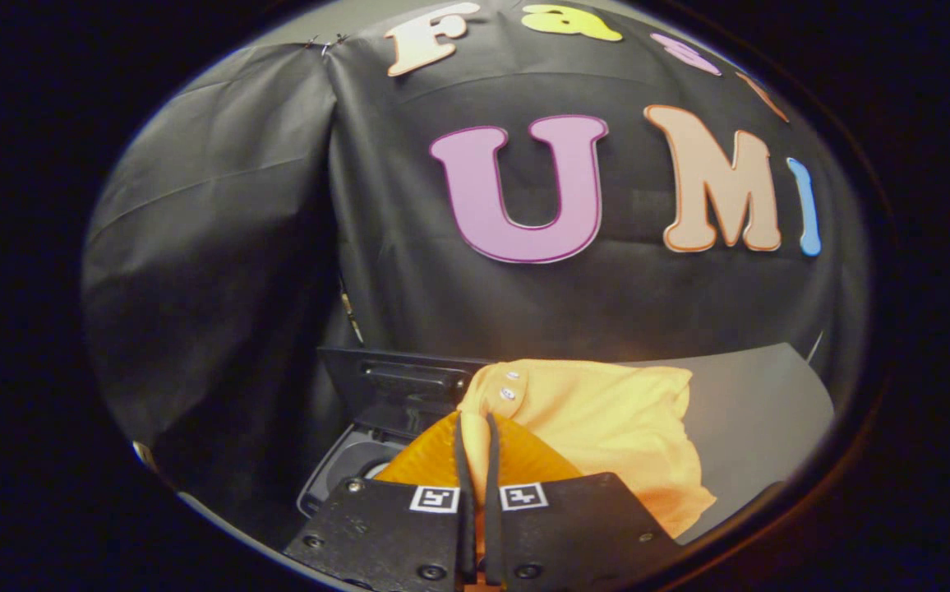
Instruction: Put the clothes into the washing machine and then close the washing machine lid.
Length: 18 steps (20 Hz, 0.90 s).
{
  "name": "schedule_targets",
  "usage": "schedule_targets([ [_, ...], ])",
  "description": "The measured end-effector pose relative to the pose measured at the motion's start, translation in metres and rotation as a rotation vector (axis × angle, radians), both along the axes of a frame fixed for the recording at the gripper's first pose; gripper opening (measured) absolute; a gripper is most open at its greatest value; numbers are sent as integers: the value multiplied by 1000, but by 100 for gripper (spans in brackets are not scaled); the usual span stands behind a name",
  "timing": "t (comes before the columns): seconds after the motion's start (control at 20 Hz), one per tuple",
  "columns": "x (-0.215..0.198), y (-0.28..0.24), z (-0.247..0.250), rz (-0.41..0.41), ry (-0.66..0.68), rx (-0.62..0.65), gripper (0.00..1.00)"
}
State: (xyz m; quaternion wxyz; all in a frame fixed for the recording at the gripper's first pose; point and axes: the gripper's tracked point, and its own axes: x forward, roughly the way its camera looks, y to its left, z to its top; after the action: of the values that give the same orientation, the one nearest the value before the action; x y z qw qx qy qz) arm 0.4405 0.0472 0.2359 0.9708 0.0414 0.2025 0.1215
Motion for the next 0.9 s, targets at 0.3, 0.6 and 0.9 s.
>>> schedule_targets([
  [0.3,21,71,-12,94,19,30,4],
  [0.6,35,119,-50,151,62,48,4],
  [0.9,43,143,-90,175,103,29,5],
])
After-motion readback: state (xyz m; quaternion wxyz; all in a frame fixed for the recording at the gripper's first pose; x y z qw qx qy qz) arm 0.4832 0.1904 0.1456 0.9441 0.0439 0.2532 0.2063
